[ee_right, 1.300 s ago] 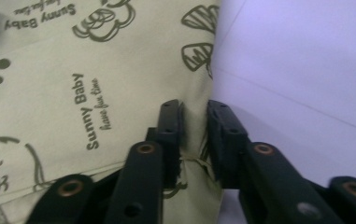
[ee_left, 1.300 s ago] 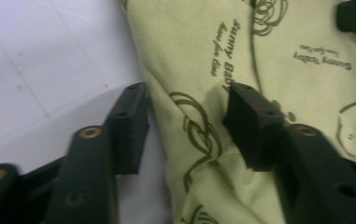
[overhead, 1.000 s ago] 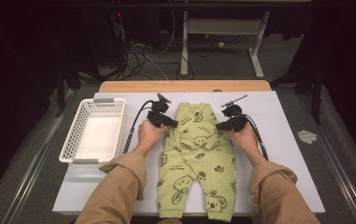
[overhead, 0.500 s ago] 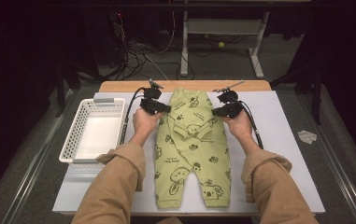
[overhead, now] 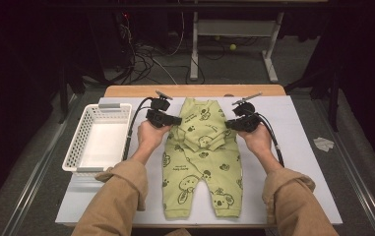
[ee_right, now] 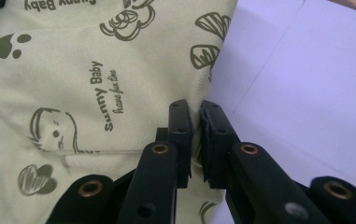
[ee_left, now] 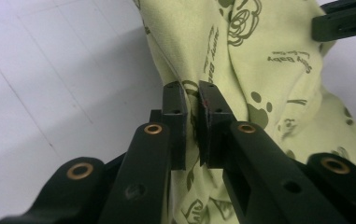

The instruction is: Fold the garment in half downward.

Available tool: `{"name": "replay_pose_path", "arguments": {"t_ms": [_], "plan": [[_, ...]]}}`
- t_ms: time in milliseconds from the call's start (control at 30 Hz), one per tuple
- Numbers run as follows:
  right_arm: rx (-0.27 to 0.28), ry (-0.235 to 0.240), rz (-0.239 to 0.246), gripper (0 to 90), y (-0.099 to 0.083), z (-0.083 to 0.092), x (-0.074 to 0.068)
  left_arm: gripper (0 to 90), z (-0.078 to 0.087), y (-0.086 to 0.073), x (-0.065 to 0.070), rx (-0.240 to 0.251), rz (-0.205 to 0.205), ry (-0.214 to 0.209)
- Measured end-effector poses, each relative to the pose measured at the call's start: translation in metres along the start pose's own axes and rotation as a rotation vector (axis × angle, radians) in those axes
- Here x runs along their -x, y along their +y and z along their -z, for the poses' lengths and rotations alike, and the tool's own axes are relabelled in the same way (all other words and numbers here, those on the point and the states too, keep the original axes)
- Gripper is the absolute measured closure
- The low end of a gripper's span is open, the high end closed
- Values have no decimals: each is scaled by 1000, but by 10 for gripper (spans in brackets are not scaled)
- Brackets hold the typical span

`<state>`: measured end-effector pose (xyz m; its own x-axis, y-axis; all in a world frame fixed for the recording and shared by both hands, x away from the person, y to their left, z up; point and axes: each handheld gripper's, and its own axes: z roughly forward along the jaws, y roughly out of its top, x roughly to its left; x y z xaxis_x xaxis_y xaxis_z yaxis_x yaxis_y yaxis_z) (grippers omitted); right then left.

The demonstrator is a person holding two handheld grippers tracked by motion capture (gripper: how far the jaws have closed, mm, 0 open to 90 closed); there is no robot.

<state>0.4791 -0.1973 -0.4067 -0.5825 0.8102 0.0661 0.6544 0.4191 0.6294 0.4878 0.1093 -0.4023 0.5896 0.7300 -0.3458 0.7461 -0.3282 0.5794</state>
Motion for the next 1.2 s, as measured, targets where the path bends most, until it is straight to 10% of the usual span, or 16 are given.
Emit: {"name": "replay_pose_path", "arguments": {"t_ms": [1200], "plan": [[-14,114,97,844,-69,35,-42,782,17,-81,35,-27,-68,-107]]}}
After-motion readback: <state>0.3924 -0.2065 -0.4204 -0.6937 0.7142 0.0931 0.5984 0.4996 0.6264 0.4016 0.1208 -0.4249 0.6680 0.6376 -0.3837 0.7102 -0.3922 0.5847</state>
